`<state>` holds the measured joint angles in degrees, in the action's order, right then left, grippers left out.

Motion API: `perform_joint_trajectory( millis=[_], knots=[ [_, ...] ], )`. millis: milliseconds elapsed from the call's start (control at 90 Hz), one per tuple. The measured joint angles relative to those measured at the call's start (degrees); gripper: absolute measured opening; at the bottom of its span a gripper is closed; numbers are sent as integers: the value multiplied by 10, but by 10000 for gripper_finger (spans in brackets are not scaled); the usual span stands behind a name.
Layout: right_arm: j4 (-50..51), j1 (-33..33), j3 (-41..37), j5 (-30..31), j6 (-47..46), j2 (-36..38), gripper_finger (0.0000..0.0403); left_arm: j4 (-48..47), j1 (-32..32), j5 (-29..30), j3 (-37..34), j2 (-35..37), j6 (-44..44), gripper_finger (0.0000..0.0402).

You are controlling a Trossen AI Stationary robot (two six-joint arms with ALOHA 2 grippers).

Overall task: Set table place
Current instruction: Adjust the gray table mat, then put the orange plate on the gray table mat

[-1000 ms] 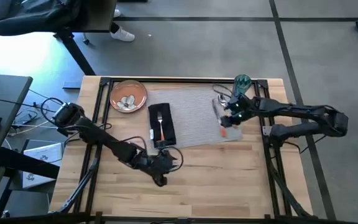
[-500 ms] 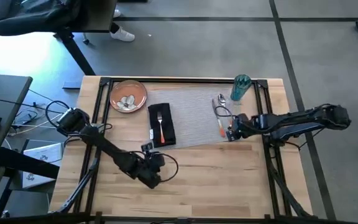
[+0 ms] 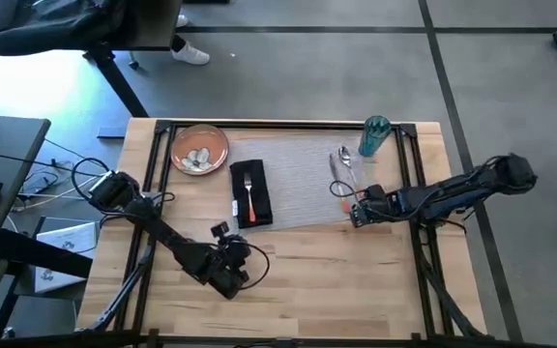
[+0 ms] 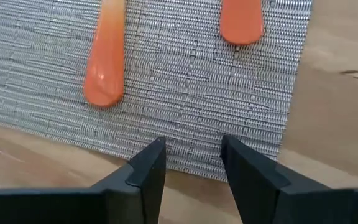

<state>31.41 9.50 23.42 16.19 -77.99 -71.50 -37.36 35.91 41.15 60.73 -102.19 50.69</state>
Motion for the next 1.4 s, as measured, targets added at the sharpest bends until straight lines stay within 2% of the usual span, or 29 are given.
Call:
perform_joint_trajectory(
  millis=[156, 289, 556, 744, 956, 1078, 1244, 1322, 1400],
  knots=[
    [1, 49, 21, 1, -51, -28, 142, 0, 11, -16, 0, 0, 16, 101],
    [-1, 87, 41, -43, -102, -29, 142, -1, 20, -16, 0, 3, 28, 101],
    [-16, 182, 50, -27, -212, -41, 142, 1, 32, -12, 0, 44, 30, 101],
    [-18, 209, 49, 11, -237, -34, 142, -5, 29, -19, 20, 97, -36, 101],
    [-21, 210, 49, 21, -223, -16, 142, -34, 0, -84, 40, 183, -124, 101],
    [-22, 210, 49, 24, -221, -5, 142, -104, -34, -81, 40, 243, -124, 107],
    [-34, 210, 49, 42, -199, 30, 142, -269, -134, -97, 30, 284, -139, 143],
    [-38, 209, 49, 72, -191, 52, 142, -308, -188, -97, 4, 285, -164, 166],
    [-51, 210, 49, 124, -173, 69, 142, -301, -242, -89, -30, 285, -210, 185]
  ],
)
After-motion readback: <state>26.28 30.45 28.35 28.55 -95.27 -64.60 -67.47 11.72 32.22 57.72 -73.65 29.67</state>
